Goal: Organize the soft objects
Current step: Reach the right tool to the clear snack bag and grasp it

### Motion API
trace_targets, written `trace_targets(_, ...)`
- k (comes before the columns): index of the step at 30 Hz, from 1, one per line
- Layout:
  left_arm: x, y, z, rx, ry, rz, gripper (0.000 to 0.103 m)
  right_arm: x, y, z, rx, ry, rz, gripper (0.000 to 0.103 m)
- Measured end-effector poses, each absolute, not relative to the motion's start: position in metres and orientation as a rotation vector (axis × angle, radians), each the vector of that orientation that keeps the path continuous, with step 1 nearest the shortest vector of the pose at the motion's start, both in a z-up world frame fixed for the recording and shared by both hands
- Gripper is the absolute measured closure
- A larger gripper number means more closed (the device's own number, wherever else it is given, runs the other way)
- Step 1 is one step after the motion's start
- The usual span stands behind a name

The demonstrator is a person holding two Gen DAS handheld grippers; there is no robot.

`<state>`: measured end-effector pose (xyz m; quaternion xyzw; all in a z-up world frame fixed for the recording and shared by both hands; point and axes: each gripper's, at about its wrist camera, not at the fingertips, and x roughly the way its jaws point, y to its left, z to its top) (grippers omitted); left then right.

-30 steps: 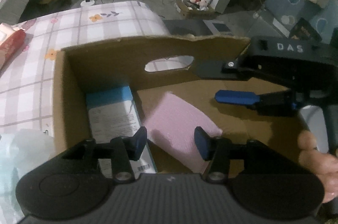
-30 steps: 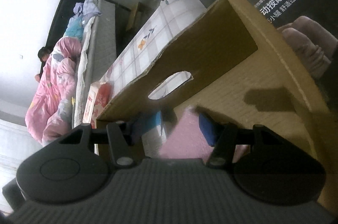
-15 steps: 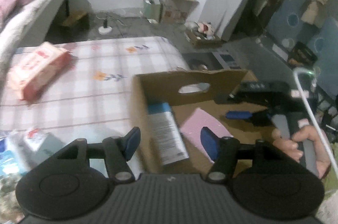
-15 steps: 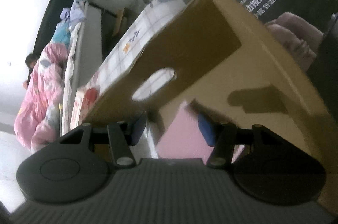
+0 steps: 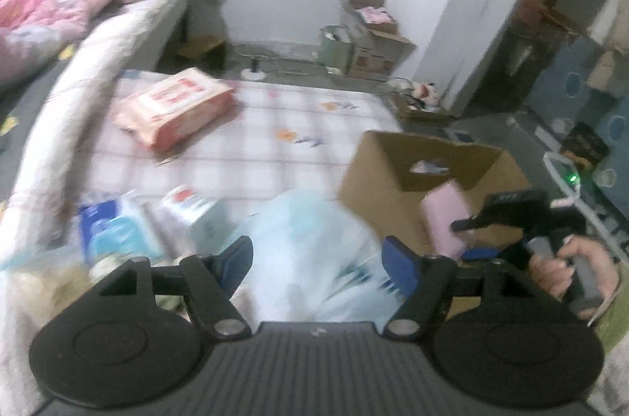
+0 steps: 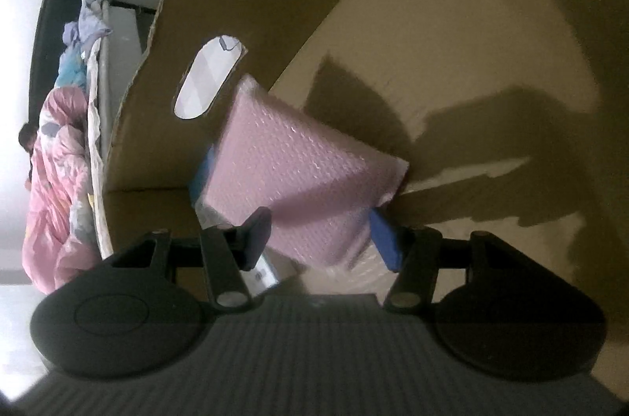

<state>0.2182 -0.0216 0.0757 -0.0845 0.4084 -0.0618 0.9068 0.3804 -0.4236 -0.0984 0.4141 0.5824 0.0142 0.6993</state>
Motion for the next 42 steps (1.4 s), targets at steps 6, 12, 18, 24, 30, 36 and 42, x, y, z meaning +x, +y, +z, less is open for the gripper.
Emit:
trace_targets(6,0.185,0.013,0.054,-0.158,0.867,-0.048,0.030,0.387,-0.405,-0.097,0.902,1.289,0.022,0.047)
trace_targets(12,0.157,0.046,0.039,-0.233,0.859,0.011,0.030,0.387,-0.398,-0.088,0.893,1.285,0.056,0.047)
trace_targets(18,0.138,0.064,0.031,-0.278,0.840,0.078,0.029,0.382,-0.406,-0.073,0.866,1.263,0.051,0.041)
trace_targets(24,0.122,0.076,0.029,-0.285,0.811,0.109,0.026,0.365,-0.411,-0.051,0.848,1.237,0.047,0.038)
trace_targets(30,0.113,0.082,0.033,-0.261,0.775,0.120,0.026,0.351,-0.389,-0.005,0.798,1.159,0.151,0.037)
trace_targets(36,0.097,0.092,0.037,-0.252,0.732,0.131,0.026,0.341,-0.319,0.039,0.697,1.160,0.377,0.037)
trace_targets(42,0.077,0.109,0.033,-0.263,0.721,0.175,0.027,0.324,-0.222,0.062,0.563,1.206,0.616,0.037)
